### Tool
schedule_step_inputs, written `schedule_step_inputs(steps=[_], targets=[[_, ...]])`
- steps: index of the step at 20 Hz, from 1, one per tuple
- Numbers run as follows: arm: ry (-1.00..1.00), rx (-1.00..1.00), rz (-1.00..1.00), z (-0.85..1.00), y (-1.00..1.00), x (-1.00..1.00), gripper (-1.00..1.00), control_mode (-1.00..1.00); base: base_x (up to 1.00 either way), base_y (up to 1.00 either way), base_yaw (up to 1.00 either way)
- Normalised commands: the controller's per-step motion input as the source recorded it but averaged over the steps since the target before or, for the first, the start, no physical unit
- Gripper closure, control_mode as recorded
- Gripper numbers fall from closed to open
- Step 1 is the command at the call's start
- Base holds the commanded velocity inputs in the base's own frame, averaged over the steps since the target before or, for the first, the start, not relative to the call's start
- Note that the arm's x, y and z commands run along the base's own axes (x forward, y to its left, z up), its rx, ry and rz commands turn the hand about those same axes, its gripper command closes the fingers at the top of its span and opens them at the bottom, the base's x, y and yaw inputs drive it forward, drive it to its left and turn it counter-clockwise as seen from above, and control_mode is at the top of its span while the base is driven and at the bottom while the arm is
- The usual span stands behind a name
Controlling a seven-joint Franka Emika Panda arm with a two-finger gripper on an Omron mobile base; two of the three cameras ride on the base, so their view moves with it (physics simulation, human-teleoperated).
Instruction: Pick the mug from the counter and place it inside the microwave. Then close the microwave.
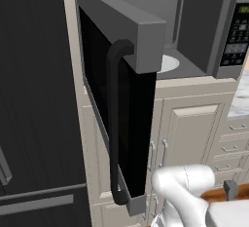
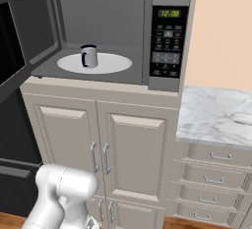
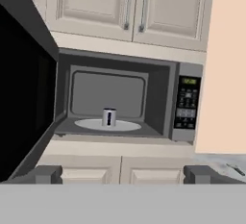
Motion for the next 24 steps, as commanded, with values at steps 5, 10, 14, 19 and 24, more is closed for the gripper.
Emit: schedule_step_inputs(steps=[5, 10, 14, 19, 24], targets=[[-0.06, -0.05, -0.29, 0.0, 0.32, -0.27, -1.0, -1.0, 0.0, 0.0, 0.0], [-0.05, -0.07, -0.31, 0.0, 0.51, -0.07, -1.0, -1.0, 0.0, 0.0, 0.0], [0.0, -0.07, -0.26, -0.01, 0.53, -0.01, -1.0, -1.0, 0.0, 0.0, 0.0], [-0.02, -0.05, -0.18, -0.09, 0.42, 0.1, -1.0, -1.0, 0.0, 0.0, 0.0], [-0.05, -0.03, -0.06, -0.09, 0.27, 0.11, -1.0, -1.0, 0.0, 0.0, 0.0]])
